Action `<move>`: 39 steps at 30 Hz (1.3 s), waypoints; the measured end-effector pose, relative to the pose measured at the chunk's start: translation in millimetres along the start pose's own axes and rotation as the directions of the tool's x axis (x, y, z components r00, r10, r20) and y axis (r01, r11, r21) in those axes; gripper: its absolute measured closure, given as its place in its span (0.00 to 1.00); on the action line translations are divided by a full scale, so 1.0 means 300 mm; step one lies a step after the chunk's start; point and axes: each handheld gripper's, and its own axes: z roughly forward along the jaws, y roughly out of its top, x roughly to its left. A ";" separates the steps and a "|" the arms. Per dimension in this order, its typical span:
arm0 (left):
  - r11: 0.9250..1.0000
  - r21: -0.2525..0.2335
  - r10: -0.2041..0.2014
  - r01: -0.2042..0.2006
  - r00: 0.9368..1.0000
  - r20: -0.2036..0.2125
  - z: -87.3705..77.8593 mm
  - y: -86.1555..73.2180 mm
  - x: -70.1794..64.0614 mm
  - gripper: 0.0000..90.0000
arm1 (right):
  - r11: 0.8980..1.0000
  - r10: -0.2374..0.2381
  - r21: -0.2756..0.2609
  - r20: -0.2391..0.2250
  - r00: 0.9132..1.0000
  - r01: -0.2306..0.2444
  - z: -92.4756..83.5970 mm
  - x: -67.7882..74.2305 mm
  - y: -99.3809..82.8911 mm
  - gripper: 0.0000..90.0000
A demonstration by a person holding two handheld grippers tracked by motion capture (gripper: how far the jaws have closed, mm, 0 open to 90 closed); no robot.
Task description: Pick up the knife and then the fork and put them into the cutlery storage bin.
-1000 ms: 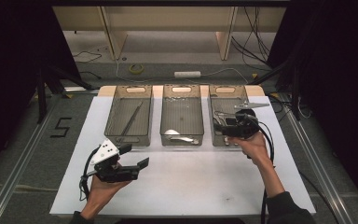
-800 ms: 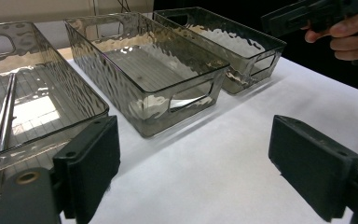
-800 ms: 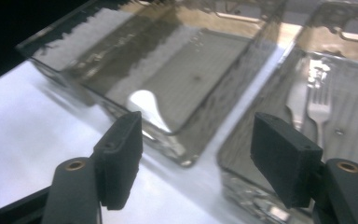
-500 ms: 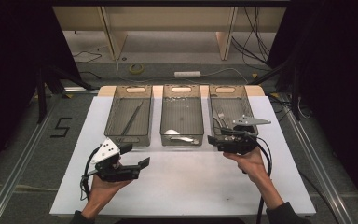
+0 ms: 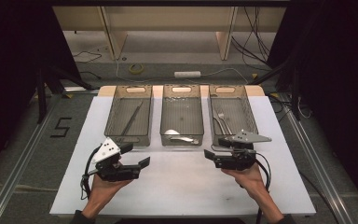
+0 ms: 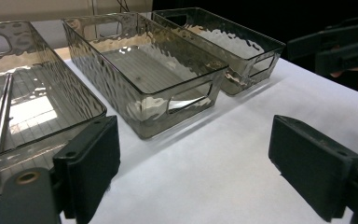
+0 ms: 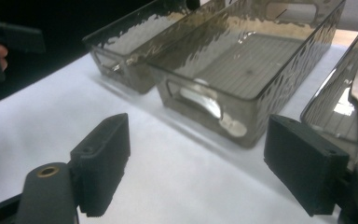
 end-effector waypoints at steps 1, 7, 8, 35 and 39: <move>1.000 0.000 0.000 0.000 1.000 0.002 0.000 0.000 0.000 0.18 | 1.000 -0.007 0.003 0.001 1.000 0.007 -0.004 0.006 -0.009 0.26; 1.000 -0.011 -0.019 0.019 0.999 0.033 -0.004 -0.001 0.002 0.18 | 0.999 -0.043 0.003 0.009 0.999 0.043 -0.035 0.042 -0.051 0.25; 1.000 -0.010 -0.016 0.016 0.999 0.032 -0.005 -0.001 0.003 0.18 | 0.999 -0.041 0.002 0.005 0.999 0.041 -0.039 0.047 -0.057 0.24; 1.000 -0.002 -0.007 0.007 0.999 0.051 -0.005 -0.004 0.000 0.18 | 0.999 -0.022 -0.029 0.059 0.998 0.023 -0.093 0.056 -0.121 0.21; 1.000 -0.001 -0.008 0.008 0.999 0.052 -0.003 -0.004 -0.001 0.18 | 0.999 -0.022 -0.034 0.060 0.998 0.024 -0.095 0.054 -0.121 0.21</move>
